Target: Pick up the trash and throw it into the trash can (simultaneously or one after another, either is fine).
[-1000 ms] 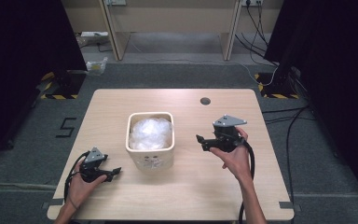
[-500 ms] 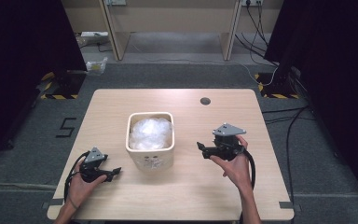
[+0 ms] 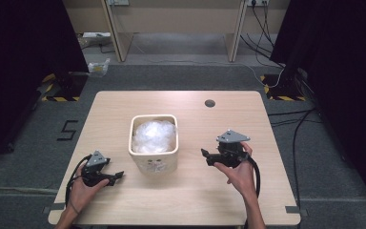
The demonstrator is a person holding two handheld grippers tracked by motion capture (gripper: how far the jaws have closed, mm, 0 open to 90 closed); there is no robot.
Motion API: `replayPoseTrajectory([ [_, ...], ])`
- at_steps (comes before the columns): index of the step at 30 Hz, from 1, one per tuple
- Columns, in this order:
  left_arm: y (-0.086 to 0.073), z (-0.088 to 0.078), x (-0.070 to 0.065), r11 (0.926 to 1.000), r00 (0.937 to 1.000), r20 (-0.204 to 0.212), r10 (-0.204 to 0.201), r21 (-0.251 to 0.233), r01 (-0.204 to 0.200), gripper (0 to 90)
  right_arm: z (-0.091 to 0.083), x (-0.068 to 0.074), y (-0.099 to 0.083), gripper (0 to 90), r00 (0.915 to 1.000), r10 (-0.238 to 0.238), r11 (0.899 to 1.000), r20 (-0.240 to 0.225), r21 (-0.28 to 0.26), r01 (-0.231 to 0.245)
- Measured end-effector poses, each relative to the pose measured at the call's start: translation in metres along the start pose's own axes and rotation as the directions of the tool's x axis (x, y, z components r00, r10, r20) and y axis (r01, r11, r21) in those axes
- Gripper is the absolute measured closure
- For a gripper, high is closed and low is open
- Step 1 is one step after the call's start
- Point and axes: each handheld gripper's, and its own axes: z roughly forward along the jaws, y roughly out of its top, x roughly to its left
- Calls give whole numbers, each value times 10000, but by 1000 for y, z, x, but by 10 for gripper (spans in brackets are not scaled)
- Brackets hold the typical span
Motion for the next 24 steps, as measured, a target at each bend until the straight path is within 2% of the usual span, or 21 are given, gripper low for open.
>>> replayPoseTrajectory([
  [3,0,0,0,10000,10000,4,9,2,-9,144,3,0,-8,216,9999,147,9995,-25,271,-147],
  [13,0,0,0,10000,10000,16,9,10,-9,144,5,-6,-23,213,9991,416,9977,55,538,-418],
  [24,0,0,0,10000,10000,17,10,11,-10,144,6,-2,-43,212,9981,604,9955,-81,738,-597],
])
